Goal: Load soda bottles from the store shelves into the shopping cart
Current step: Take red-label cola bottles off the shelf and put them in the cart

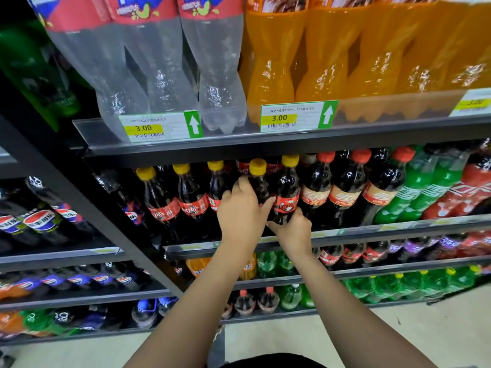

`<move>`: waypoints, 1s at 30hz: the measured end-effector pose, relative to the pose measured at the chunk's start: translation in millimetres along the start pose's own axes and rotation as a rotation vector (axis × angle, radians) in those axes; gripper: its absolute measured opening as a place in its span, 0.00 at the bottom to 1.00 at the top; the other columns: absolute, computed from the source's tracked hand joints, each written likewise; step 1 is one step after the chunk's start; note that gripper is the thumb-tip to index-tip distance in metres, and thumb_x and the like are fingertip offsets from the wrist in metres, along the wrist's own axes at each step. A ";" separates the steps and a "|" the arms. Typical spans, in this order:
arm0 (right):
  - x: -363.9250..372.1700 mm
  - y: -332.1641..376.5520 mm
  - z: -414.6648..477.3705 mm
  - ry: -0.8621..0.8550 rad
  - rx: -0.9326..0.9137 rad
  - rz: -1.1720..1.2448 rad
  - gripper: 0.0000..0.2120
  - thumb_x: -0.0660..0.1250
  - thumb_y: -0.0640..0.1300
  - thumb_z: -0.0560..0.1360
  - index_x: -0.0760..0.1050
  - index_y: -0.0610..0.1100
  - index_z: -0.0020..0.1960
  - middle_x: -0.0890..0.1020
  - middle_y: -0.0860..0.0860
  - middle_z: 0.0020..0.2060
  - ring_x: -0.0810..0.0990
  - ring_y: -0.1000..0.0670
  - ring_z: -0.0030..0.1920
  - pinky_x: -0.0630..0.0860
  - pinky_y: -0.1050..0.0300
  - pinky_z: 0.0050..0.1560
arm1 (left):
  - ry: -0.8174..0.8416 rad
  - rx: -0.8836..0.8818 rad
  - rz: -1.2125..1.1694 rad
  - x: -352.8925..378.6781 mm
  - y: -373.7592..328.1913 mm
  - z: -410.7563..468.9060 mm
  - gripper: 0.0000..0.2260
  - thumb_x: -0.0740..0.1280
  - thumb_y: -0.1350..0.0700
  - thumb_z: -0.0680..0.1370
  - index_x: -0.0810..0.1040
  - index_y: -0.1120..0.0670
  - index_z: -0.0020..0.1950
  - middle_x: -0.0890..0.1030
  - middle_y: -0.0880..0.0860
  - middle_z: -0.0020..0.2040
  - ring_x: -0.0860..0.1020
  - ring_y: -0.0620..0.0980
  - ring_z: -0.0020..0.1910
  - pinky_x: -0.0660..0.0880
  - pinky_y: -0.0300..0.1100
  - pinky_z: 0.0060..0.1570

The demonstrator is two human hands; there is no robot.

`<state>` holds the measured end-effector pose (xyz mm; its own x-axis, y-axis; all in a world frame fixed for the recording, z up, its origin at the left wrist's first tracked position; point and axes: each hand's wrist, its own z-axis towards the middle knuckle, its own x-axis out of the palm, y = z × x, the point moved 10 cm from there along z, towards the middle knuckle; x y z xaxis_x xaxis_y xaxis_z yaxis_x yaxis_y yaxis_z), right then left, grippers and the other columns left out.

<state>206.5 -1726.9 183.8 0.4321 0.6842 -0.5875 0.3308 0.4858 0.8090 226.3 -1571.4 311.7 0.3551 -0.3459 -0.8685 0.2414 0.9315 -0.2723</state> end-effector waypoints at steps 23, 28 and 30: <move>-7.1 -4.9 -5.5 -0.046 -0.062 -0.100 0.20 0.74 0.50 0.70 0.71 0.37 0.51 0.77 0.44 0.39 0.72 0.49 0.36 0.64 0.60 0.32 | 0.300 -0.447 -0.245 94.3 46.5 -74.4 0.30 0.63 0.42 0.79 0.63 0.56 0.75 0.83 0.55 0.53 0.82 0.52 0.46 0.78 0.44 0.39; -7.8 -5.3 -2.8 -0.059 -0.070 -0.122 0.21 0.74 0.52 0.70 0.71 0.37 0.49 0.76 0.44 0.35 0.76 0.44 0.35 0.63 0.60 0.29 | 0.285 -0.480 -0.163 102.3 45.0 -65.8 0.24 0.62 0.44 0.80 0.68 0.57 0.70 0.82 0.56 0.52 0.81 0.55 0.50 0.75 0.46 0.40; -7.7 -6.1 -0.4 -0.069 -0.059 -0.134 0.22 0.74 0.53 0.70 0.71 0.36 0.49 0.78 0.42 0.37 0.78 0.43 0.38 0.65 0.58 0.32 | 0.278 -0.477 -0.153 103.6 45.1 -62.6 0.22 0.63 0.43 0.79 0.70 0.57 0.66 0.82 0.56 0.52 0.81 0.56 0.50 0.71 0.45 0.39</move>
<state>200.9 -1734.9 183.4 0.4445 0.5735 -0.6881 0.3406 0.6022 0.7220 217.4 -1558.1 183.5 0.0817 -0.4981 -0.8633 -0.1861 0.8433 -0.5042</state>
